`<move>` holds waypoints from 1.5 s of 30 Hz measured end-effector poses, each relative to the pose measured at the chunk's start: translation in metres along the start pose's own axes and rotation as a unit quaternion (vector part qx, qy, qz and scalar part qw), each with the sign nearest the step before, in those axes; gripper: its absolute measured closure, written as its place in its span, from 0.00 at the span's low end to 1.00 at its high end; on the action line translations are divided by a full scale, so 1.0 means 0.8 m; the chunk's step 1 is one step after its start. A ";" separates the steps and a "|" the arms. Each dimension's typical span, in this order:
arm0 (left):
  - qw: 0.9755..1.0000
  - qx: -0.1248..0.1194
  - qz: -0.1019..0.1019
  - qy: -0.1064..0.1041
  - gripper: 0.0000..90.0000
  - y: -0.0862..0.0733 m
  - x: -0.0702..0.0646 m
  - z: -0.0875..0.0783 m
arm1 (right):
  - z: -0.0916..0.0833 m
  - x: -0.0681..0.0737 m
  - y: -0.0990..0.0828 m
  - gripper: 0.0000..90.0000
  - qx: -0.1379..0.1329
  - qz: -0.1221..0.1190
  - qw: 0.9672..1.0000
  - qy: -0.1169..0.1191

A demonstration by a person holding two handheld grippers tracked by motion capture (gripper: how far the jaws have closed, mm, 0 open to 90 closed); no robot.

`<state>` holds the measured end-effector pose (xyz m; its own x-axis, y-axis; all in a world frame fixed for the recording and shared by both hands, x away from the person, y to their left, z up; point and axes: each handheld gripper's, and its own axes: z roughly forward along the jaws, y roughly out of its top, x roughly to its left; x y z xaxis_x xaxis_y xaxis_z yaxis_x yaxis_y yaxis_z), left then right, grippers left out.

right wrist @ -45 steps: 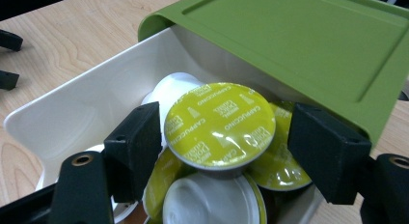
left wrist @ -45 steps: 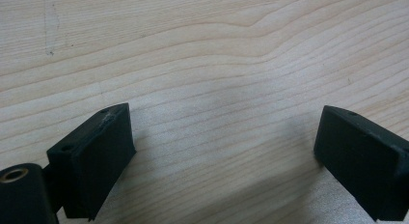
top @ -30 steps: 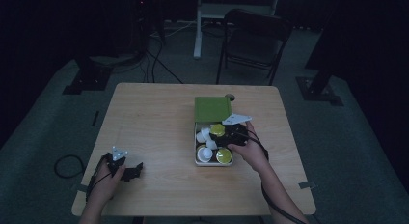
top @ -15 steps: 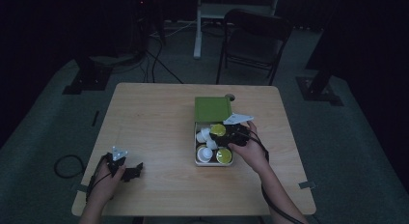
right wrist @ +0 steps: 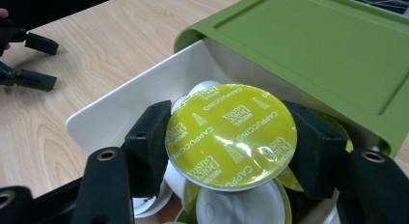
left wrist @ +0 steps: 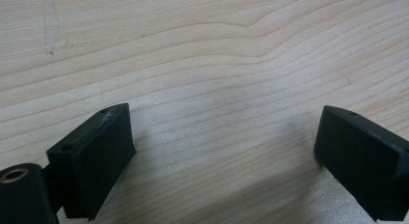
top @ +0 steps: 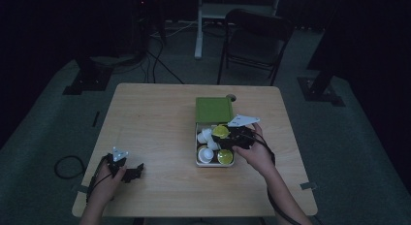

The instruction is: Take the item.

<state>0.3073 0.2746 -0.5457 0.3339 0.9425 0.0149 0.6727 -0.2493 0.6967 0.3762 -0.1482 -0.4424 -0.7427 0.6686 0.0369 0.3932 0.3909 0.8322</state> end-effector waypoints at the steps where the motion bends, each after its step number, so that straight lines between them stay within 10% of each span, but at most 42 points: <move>1: 1.000 0.000 -0.001 0.000 0.08 0.000 0.000 0.000 | -0.002 0.001 0.000 0.42 -0.003 -0.001 1.000 0.000; 20: 1.000 -0.001 0.000 0.000 0.08 0.000 0.000 0.000 | -0.045 -0.011 0.004 0.42 -0.042 0.029 0.999 -0.002; 45: 1.000 0.000 -0.001 0.000 0.08 0.000 0.000 0.000 | -0.094 -0.066 -0.056 0.42 -0.067 0.096 0.988 -0.096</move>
<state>0.3072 0.2744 -0.5458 0.3330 0.9428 0.0134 0.6732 -0.2477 0.6968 0.3568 -0.2487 -0.4401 -0.5390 0.8355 0.1067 0.4319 0.1655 0.8866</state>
